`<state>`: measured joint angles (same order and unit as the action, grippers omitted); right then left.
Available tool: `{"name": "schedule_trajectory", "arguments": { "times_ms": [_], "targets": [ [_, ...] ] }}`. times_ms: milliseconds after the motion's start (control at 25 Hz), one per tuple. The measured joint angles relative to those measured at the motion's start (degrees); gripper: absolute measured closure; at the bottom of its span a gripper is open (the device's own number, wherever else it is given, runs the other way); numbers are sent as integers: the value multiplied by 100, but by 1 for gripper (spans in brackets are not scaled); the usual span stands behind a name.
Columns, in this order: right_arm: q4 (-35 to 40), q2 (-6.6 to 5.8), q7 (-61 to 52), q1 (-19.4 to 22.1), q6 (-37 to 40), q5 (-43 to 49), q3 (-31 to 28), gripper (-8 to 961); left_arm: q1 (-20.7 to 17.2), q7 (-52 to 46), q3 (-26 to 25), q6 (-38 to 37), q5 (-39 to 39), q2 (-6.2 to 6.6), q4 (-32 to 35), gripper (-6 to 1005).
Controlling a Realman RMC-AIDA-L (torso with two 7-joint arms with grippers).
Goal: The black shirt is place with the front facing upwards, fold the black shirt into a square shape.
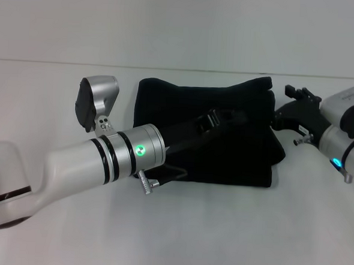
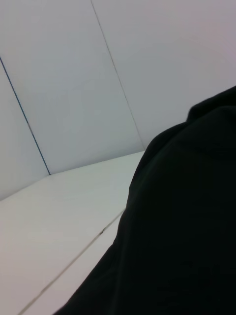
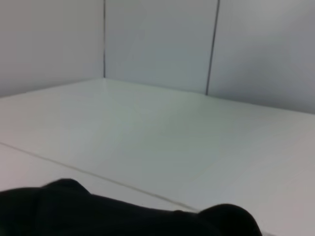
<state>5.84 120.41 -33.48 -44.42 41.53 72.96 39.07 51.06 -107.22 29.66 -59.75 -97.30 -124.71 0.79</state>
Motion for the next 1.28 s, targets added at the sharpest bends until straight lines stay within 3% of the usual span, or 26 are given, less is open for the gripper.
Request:
{"name": "schedule_trajectory", "arguments": {
  "times_ms": [200, 520, 720, 880, 1080, 1280],
  "targets": [
    [-7, 3, -32, 249, 54, -6, -79, 50, -6, 3, -7, 3, 2, 0, -52, 764],
    [-7, -10, -57, 890, 570, -11, -699, 49, -67, 15, 15, -399, -33, 0, -85, 324],
    [-48, -11, -81, 1232, 1286, -18, -1288, 50, -211, 55, 245, -1088, -60, 0, 46, 229],
    [-64, -18, -374, 1484, 2390, -5, -1415, 51, -664, 202, 295, -1847, -61, 25, 607, 152],
    [-35, -17, -576, 1477, 3327, 357, -953, 50, -1447, 307, 538, -2389, -61, 69, 1717, 116],
    [-57, 3, -536, 1128, 3228, 755, -240, 50, -2047, 314, 510, -2404, 3, 193, 2253, 118]
  ]
}}
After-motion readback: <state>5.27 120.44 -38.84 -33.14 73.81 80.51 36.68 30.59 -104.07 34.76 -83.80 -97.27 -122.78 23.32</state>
